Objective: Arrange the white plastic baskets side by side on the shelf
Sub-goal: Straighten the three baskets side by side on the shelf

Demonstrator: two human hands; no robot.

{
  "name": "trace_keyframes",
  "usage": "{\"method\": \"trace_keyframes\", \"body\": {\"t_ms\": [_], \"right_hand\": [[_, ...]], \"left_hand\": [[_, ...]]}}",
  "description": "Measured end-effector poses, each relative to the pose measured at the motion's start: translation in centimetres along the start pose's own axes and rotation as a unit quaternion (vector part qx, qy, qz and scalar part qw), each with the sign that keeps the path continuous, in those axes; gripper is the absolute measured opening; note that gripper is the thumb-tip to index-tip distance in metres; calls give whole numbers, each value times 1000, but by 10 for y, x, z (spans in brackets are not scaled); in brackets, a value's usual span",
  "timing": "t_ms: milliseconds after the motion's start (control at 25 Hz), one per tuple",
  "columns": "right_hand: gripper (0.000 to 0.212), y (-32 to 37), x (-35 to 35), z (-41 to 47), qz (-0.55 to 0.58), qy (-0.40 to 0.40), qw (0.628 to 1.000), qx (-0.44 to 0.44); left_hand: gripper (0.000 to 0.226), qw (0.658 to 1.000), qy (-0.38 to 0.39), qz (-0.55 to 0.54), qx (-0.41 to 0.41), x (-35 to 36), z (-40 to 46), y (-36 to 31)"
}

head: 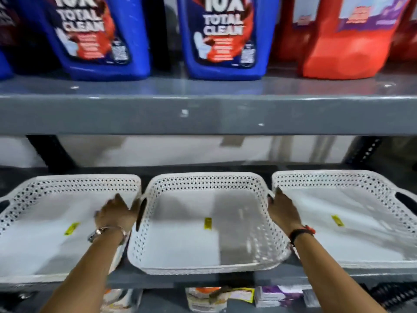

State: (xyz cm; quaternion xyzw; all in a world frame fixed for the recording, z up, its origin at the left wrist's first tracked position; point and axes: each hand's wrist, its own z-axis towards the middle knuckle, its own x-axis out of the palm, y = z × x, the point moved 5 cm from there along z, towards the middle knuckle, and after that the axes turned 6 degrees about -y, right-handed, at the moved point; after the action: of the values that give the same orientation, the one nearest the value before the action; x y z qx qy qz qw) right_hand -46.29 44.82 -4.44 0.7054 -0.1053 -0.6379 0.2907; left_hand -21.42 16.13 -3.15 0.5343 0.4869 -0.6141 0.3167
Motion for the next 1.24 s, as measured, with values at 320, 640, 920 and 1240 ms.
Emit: {"method": "trace_keyframes", "body": {"t_ms": [320,640,920,1240], "right_hand": [[53,5,7,-8,-127,-2,989,-81],[63,22,13,29,-127,-27,988,-84],[65,29,14,49,-88,-52,991,-91],[64,17,12,28,-81,-40,992,-84]], "left_hand": [[40,991,26,-108,69,18,4,-23],[33,988,3,-120,102,23,39,-51],[52,989,5,-91,115,29,57,-69],[51,988,8,-115,104,26,30,-54]]}}
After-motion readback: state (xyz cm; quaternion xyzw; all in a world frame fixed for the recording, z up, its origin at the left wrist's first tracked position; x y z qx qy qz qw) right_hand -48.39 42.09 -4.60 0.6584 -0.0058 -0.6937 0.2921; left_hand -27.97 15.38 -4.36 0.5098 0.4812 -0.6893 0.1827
